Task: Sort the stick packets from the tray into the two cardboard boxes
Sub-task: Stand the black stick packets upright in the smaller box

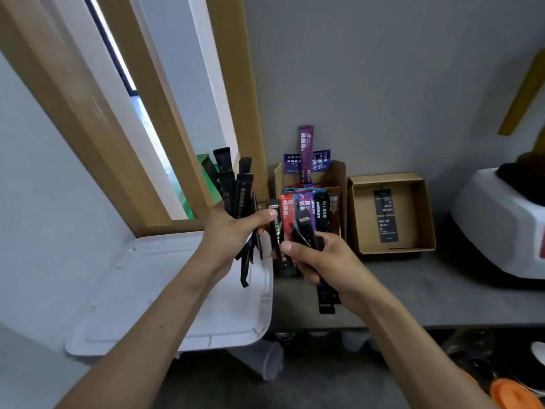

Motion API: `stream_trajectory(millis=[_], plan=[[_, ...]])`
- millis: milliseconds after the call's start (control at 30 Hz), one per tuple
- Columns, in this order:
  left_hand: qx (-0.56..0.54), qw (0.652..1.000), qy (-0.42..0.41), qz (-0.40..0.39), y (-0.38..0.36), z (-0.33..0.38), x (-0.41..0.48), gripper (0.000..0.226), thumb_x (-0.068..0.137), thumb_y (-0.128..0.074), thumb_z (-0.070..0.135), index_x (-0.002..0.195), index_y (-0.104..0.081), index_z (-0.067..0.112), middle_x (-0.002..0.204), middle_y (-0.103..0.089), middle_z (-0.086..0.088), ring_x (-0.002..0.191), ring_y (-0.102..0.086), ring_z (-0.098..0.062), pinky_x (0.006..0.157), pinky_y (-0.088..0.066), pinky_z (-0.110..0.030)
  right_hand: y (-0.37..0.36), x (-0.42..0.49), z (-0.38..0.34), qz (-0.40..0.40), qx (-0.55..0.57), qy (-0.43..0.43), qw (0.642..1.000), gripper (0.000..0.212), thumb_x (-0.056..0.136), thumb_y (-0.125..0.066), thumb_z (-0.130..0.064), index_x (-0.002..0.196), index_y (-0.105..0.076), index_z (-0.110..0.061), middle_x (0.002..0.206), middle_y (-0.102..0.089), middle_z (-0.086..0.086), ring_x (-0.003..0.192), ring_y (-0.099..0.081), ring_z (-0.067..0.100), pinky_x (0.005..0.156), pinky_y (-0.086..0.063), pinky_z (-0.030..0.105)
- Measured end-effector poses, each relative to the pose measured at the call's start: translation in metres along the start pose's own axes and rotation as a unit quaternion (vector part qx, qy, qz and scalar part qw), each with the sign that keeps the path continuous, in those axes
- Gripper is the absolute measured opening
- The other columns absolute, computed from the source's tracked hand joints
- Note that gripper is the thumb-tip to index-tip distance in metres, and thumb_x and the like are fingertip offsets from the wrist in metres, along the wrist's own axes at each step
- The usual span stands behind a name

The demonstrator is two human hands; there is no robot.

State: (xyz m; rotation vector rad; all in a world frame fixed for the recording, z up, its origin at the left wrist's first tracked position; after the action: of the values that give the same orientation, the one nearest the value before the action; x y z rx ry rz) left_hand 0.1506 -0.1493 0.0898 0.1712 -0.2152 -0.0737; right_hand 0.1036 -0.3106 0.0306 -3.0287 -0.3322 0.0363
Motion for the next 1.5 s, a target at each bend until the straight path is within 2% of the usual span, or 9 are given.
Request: stream_trajectory(millis=[200,333,533,667,900,1000,1167,1367,1500], plan=[[0.002,1.0,-0.013,0.003,-0.073,0.029,0.001,0.012,0.085,-0.081,0.01,0.094,-0.074,0.012,0.081,-0.077,-0.002,0.084,-0.076,-0.022,0.073,-0.064,-0.035,0.071,-0.04,0.003,0.043,0.013,-0.017,0.999,0.026,0.085,-0.082,-0.02,0.107,-0.071,-0.009,0.078,-0.073,-0.001,0.055,-0.053,0.006,0.049,-0.041,0.021],[0.048,0.999,-0.02,0.009,-0.124,0.039,0.002,0.011,0.082,-0.083,0.008,0.079,-0.073,0.009,0.07,-0.07,-0.011,0.065,-0.068,-0.022,0.069,-0.059,-0.038,0.122,-0.067,0.003,0.057,0.023,-0.006,0.998,0.025,0.086,-0.082,-0.02,0.102,-0.07,-0.007,0.075,-0.072,-0.003,0.055,-0.052,0.006,0.051,-0.041,0.023],[0.082,0.997,-0.001,-0.006,-0.184,0.04,0.001,0.025,0.087,-0.079,0.011,0.066,-0.067,0.009,0.056,-0.062,0.002,0.056,-0.063,-0.01,0.059,-0.05,-0.019,0.187,-0.087,0.009,0.112,-0.008,-0.026,0.993,0.029,0.086,-0.083,-0.021,0.106,-0.072,-0.004,0.071,-0.065,0.004,0.052,-0.05,0.01,0.049,-0.041,0.022],[0.134,0.991,-0.017,-0.005,-0.208,0.045,0.007,0.022,0.088,-0.079,0.016,0.077,-0.07,-0.001,0.061,-0.066,-0.003,0.058,-0.066,-0.011,0.057,-0.05,-0.014,0.207,-0.084,0.011,0.129,-0.022,-0.033,0.991,0.02,0.09,-0.078,-0.024,0.103,-0.074,-0.01,0.078,-0.069,0.011,0.054,-0.054,0.013,0.047,-0.043,0.022],[0.132,0.987,0.002,0.089,-0.199,0.037,0.019,0.01,0.092,-0.074,0.023,0.086,-0.07,0.016,0.068,-0.071,-0.005,0.064,-0.069,-0.012,0.059,-0.049,-0.015,0.235,-0.017,0.023,0.194,-0.183,-0.036,0.963,0.009,0.09,-0.077,-0.033,0.096,-0.071,-0.031,0.094,-0.075,-0.005,0.088,-0.073,0.012,0.079,-0.064,0.04],[0.109,0.99,0.008,0.094,-0.189,0.031,0.023,0.018,0.094,-0.07,0.023,0.091,-0.071,0.005,0.067,-0.072,-0.007,0.067,-0.07,-0.012,0.071,-0.049,-0.028,0.233,0.019,0.028,0.187,-0.252,-0.068,0.947,0.019,0.09,-0.077,-0.036,0.106,-0.07,-0.029,0.096,-0.073,-0.006,0.088,-0.071,0.013,0.082,-0.063,0.042],[0.124,0.989,-0.034,0.079,-0.183,0.039,0.023,0.025,0.097,-0.068,0.023,0.079,-0.075,0.007,0.07,-0.075,-0.001,0.074,-0.07,-0.005,0.08,-0.047,-0.022,0.228,0.052,0.041,0.173,-0.324,-0.137,0.92,0.023,0.086,-0.081,-0.034,0.098,-0.063,-0.026,0.096,-0.069,-0.004,0.087,-0.069,0.016,0.084,-0.061,0.04],[0.141,0.984,-0.066,0.088,-0.173,0.041,0.028,0.017,0.097,-0.068,0.023,0.084,-0.075,0.014,0.068,-0.075,0.004,0.057,-0.061,0.004,0.06,-0.041,-0.01,0.226,0.06,0.052,0.155,-0.367,-0.15,0.905,0.029,0.083,-0.083,-0.03,0.106,-0.066,-0.024,0.102,-0.069,-0.004,0.097,-0.068,0.018,0.089,-0.06,0.044],[0.142,0.985,-0.067,0.075,-0.174,0.039,0.031,0.014,0.097,-0.068,0.024,0.089,-0.075,0.014,0.071,-0.075,0.004,0.064,-0.065,0.003,0.066,-0.044,-0.013,0.224,0.059,0.054,0.159,-0.37,-0.139,0.905,0.028,0.084,-0.082,-0.029,0.108,-0.068,-0.024,0.103,-0.069,-0.005,0.1,-0.068,0.016,0.091,-0.059,0.043]])
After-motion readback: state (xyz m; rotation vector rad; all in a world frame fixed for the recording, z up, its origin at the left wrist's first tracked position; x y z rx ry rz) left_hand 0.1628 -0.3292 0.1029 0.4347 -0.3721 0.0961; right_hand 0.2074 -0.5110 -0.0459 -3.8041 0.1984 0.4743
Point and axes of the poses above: each hand's wrist, its own x-axis towards the middle knuckle, its own y-axis out of the back of the hand, z = x × y, the point moved 7 cm from there along x, towards the middle knuckle
